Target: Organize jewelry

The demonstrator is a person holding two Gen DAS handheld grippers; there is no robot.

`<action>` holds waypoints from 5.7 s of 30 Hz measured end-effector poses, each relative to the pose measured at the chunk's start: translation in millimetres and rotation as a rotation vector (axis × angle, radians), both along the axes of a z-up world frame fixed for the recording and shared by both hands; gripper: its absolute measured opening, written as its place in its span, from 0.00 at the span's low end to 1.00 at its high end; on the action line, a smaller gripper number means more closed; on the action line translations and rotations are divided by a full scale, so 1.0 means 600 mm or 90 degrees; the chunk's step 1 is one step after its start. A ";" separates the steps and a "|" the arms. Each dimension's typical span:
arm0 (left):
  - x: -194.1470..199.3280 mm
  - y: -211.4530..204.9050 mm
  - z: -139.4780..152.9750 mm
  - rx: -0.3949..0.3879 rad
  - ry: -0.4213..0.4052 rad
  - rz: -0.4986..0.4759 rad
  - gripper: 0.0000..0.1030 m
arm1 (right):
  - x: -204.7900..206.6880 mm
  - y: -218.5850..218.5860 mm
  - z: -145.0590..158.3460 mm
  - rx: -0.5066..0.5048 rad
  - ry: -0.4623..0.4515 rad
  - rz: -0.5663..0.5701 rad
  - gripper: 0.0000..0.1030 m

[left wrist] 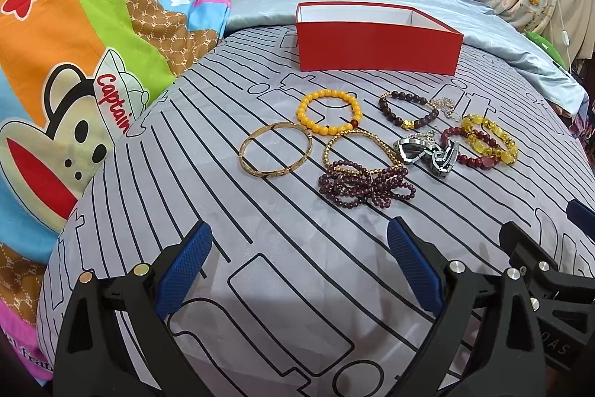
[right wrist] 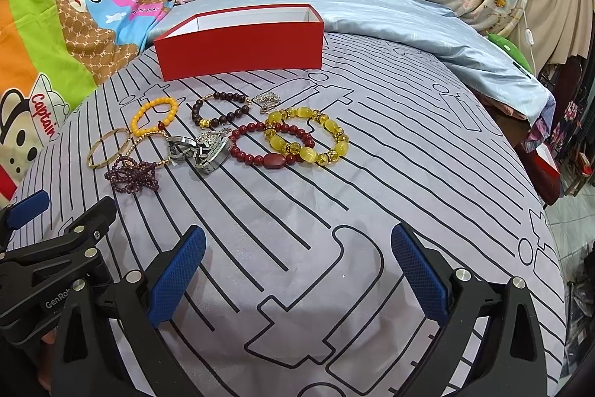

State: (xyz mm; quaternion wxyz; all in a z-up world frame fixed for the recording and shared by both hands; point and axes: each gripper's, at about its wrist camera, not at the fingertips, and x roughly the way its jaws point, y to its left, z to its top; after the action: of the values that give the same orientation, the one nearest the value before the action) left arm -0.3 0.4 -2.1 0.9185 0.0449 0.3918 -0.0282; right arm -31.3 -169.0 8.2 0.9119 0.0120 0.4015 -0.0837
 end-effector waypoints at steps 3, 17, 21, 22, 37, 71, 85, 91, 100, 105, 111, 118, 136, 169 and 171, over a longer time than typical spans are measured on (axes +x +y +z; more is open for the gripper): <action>0.000 0.000 0.000 -0.001 0.000 0.000 0.88 | 0.001 0.000 -0.001 0.000 0.001 0.001 0.94; 0.001 0.001 0.001 -0.001 0.000 -0.001 0.88 | 0.001 0.000 -0.001 0.002 0.003 0.001 0.94; 0.001 -0.001 0.001 -0.001 0.000 0.000 0.88 | 0.001 0.001 -0.001 0.002 0.003 0.000 0.94; 0.001 0.000 0.002 -0.001 0.000 -0.001 0.88 | 0.001 0.000 -0.001 0.002 0.003 0.000 0.94; 0.002 0.000 0.002 -0.002 0.000 0.001 0.88 | 0.001 -0.001 -0.001 0.003 0.003 0.001 0.94; 0.041 0.084 0.016 -0.037 0.008 0.054 0.88 | -0.007 -0.013 -0.004 0.033 0.016 -0.002 0.93; 0.127 0.060 0.008 -0.029 0.038 0.030 0.88 | 0.003 -0.011 -0.009 0.038 0.033 0.007 0.93; 0.150 0.046 -0.009 -0.027 0.066 0.021 0.82 | 0.003 -0.011 -0.010 0.041 0.034 0.011 0.93; 0.158 0.049 -0.016 -0.040 0.063 0.025 0.68 | 0.007 -0.012 -0.013 0.050 0.041 0.015 0.93; 0.154 0.044 -0.012 -0.044 0.056 0.010 0.55 | 0.009 -0.011 -0.014 0.051 0.044 0.017 0.93; 0.147 0.049 -0.010 -0.066 0.052 0.012 0.55 | 0.018 -0.020 -0.005 0.054 0.035 0.015 0.93; 0.147 0.045 -0.012 -0.057 0.053 0.014 0.55 | 0.061 -0.066 0.029 0.080 0.001 -0.008 0.91; 0.150 0.047 -0.012 -0.055 0.054 0.013 0.55 | 0.157 -0.102 0.001 0.083 0.037 -0.019 0.23; 0.173 0.045 0.109 -0.086 -0.003 -0.045 0.55 | 0.168 -0.106 0.165 0.090 -0.067 0.057 0.08; 0.192 0.034 0.134 -0.078 -0.023 -0.058 0.55 | 0.184 -0.108 0.184 0.094 -0.079 0.066 0.08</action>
State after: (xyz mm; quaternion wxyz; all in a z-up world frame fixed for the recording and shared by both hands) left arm 114.9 20.6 78.4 0.9243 0.0068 0.3699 -0.0933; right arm 79.2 -233.5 118.7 0.9349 0.0634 0.3491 -0.0059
